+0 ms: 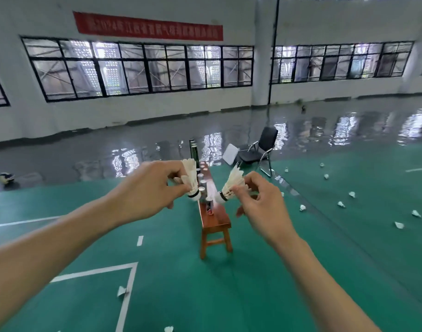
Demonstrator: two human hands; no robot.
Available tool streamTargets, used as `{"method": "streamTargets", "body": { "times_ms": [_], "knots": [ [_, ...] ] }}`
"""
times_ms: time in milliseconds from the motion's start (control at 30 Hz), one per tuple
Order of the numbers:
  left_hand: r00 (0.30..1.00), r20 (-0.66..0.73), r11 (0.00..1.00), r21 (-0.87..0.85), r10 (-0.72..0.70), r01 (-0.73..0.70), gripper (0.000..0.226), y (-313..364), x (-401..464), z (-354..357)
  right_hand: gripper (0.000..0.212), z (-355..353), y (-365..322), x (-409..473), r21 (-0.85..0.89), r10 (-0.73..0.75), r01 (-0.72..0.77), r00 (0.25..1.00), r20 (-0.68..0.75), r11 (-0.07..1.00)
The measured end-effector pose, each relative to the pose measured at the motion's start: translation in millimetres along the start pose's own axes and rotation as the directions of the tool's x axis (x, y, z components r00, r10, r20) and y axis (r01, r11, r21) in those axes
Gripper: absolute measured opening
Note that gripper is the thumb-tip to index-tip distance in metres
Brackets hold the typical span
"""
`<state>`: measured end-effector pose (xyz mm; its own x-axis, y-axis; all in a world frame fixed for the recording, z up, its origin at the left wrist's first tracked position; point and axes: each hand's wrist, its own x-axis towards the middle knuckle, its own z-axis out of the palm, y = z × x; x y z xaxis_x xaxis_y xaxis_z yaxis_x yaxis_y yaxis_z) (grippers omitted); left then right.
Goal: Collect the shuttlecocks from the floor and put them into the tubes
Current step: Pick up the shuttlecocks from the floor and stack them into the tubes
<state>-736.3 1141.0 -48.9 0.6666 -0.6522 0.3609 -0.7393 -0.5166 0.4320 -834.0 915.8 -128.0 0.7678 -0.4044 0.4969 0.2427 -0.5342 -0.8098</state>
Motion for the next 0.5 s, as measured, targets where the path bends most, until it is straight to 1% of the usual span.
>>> {"method": "streamTargets", "body": {
  "times_ms": [133,233,300,367,433,500],
  "knots": [
    [0.999,0.041,1.000,0.002,0.005,-0.005,0.010,14,66,46,0.008,-31,57,29,0.061,0.062,-0.058,0.995,-0.076,0.997],
    [0.998,0.059,1.000,-0.020,0.014,-0.013,0.002,3,129,93,0.007,-44,124,67,0.107,0.118,-0.103,0.982,-0.145,0.989],
    [0.997,0.071,0.998,-0.058,0.007,-0.003,0.002,-9,169,122,0.008,-49,165,93,0.144,0.175,-0.151,0.968,-0.178,0.978],
    [0.995,0.096,0.996,-0.093,0.007,0.002,0.004,-23,218,157,0.010,-58,206,124,0.160,0.206,-0.178,0.962,-0.182,0.971],
    [0.991,0.134,0.993,-0.118,-0.001,0.017,0.006,-32,269,195,0.007,-75,243,160,0.133,0.218,-0.197,0.961,-0.167,0.971],
    [0.982,0.189,0.989,-0.149,0.007,0.022,0.007,-34,324,231,0.012,-100,274,200,0.117,0.204,-0.187,0.966,-0.157,0.975]
  ]
}}
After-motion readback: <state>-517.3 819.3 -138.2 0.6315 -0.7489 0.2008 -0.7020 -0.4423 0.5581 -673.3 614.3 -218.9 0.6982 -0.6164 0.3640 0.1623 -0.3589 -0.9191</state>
